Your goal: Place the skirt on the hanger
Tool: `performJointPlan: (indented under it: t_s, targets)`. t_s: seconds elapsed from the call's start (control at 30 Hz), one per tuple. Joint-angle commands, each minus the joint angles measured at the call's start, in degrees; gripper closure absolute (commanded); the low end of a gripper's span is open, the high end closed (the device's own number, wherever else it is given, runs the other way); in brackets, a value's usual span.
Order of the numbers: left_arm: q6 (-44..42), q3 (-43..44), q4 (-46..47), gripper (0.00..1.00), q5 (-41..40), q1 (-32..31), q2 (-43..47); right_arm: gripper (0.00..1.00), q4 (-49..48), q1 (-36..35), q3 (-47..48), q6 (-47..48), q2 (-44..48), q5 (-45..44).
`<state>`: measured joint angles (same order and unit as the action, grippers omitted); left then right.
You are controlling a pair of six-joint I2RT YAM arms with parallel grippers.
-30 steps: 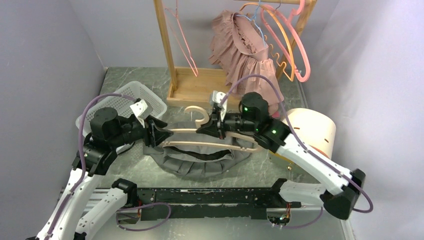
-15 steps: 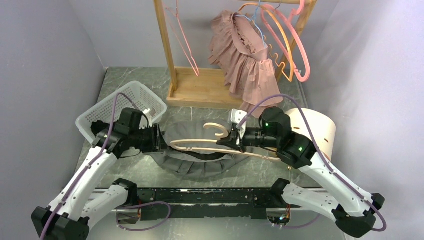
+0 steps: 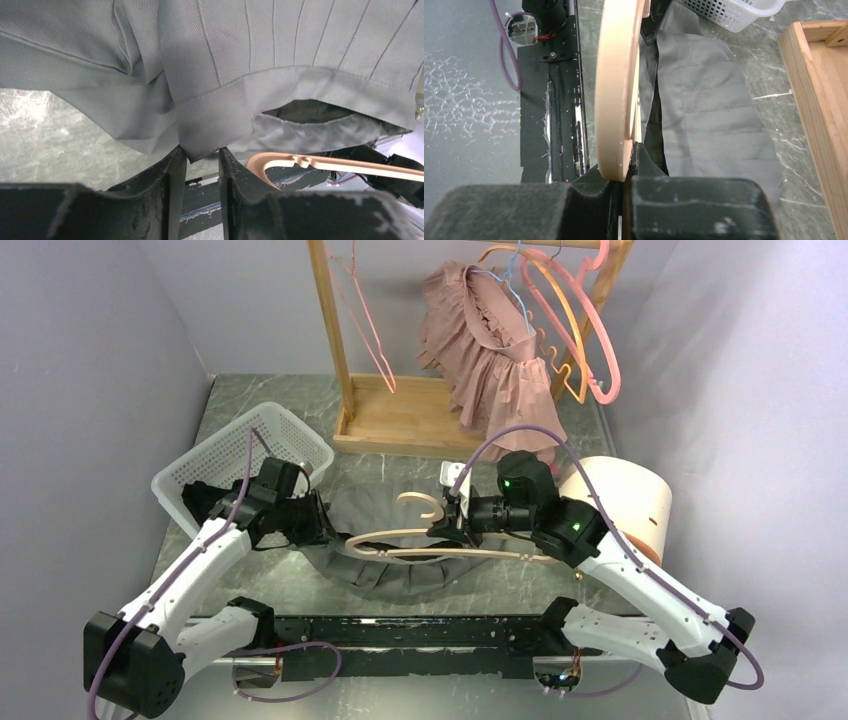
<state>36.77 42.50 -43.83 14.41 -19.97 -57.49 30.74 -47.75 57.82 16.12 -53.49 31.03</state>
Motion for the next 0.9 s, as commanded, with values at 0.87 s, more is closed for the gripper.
performJointPlan:
  t_s: [0.87]
  targets:
    - [5.9, 12.8, -3.0, 0.93, 9.7, 0.4, -2.4, 1.0, -13.7, -1.4, -5.1, -5.8, 0.1, -20.5]
